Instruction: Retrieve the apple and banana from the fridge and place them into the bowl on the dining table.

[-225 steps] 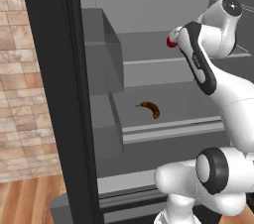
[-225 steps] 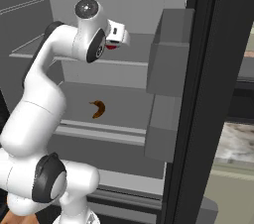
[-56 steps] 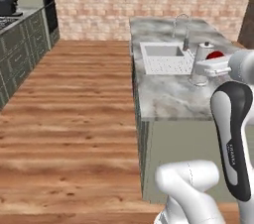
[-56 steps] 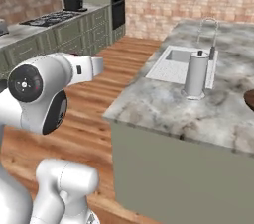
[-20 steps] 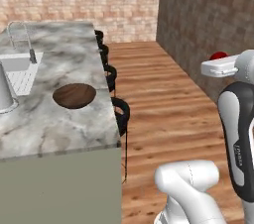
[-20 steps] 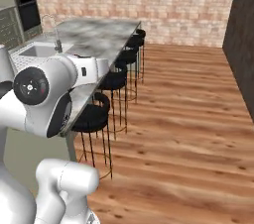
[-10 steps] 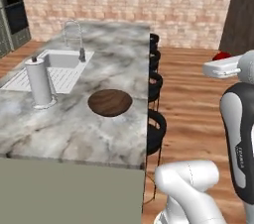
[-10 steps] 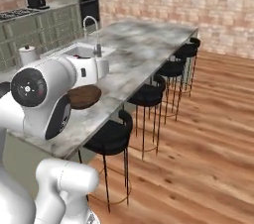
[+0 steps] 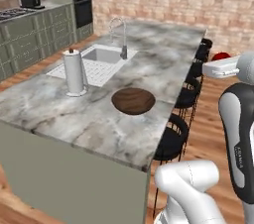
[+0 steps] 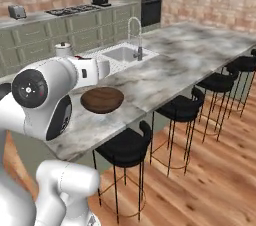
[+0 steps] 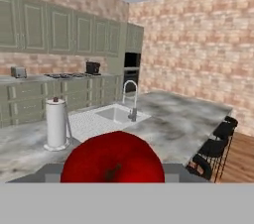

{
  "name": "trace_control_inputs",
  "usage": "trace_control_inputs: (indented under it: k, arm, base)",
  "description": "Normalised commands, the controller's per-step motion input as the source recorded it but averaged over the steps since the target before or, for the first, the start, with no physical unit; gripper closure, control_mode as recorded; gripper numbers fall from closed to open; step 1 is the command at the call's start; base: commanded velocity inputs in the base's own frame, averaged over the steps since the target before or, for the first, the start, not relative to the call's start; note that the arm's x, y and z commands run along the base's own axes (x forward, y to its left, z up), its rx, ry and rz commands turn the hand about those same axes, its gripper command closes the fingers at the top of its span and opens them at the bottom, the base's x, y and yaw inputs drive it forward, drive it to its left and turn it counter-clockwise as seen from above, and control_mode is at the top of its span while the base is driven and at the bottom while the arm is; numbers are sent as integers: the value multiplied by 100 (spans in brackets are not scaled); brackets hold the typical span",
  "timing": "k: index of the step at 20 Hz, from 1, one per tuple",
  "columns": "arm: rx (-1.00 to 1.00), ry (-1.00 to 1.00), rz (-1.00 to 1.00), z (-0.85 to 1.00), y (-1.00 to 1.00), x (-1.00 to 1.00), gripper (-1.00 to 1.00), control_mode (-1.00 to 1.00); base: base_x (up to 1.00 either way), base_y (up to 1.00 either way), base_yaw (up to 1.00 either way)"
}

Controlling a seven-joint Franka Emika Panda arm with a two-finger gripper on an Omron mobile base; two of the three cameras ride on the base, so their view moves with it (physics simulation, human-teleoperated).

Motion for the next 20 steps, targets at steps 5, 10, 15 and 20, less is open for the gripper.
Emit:
trace_control_inputs:
  k: [5,10,15,20]
  arm:
    - [0,0,0,0,0,0,100,100]
    - [0,0,0,0,0,0,100,100]
    - [0,0,0,0,0,0,100,100]
    - [0,0,0,0,0,0,100,100]
  base:
    - [73,-56,50]
    - [75,-60,49]
    - [79,-53,45]
    - [69,-33,29]
